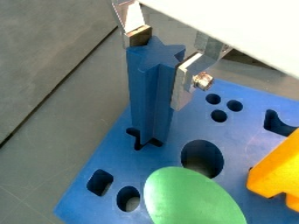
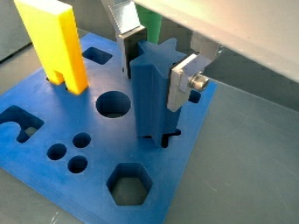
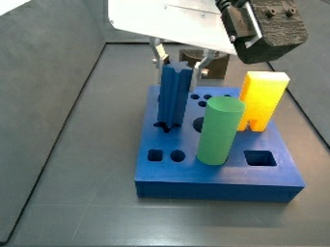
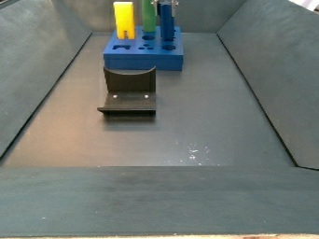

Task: Pick up the star object. Move up. Move to above the board. Insert the star object.
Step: Insert the star object.

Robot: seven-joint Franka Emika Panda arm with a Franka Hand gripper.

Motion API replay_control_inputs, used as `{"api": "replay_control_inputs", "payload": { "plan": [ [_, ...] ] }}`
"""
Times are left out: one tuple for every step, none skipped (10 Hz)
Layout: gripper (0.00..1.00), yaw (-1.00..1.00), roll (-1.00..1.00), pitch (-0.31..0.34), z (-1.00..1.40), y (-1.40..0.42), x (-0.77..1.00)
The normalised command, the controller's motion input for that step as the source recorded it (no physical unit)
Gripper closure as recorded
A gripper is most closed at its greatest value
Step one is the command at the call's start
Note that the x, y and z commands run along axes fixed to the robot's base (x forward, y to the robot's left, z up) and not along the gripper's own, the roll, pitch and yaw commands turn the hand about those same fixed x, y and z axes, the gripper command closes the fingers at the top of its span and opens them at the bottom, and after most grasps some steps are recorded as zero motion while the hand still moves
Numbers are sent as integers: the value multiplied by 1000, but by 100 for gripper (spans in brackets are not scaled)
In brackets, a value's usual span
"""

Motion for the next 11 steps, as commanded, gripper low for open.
{"api": "replay_control_inputs", "payload": {
  "plan": [
    [100, -80, 49, 44, -66, -49, 154],
    [100, -297, 20, 69, -31, -37, 169],
    [100, -471, 0, 47, 0, -11, 0],
    [100, -220, 0, 16, 0, -20, 0],
    [100, -86, 0, 0, -54, -9, 0],
    [100, -9, 41, 0, -60, -23, -51],
    [100, 0, 96, -97, -157, -94, -69],
    [100, 0, 94, -184, -97, -123, -57],
    [100, 0, 120, -180, 0, -137, -80],
    [100, 0, 101, -100, 6, -60, -71],
    [100, 0, 73, -114, 0, 0, -54]
  ]
}}
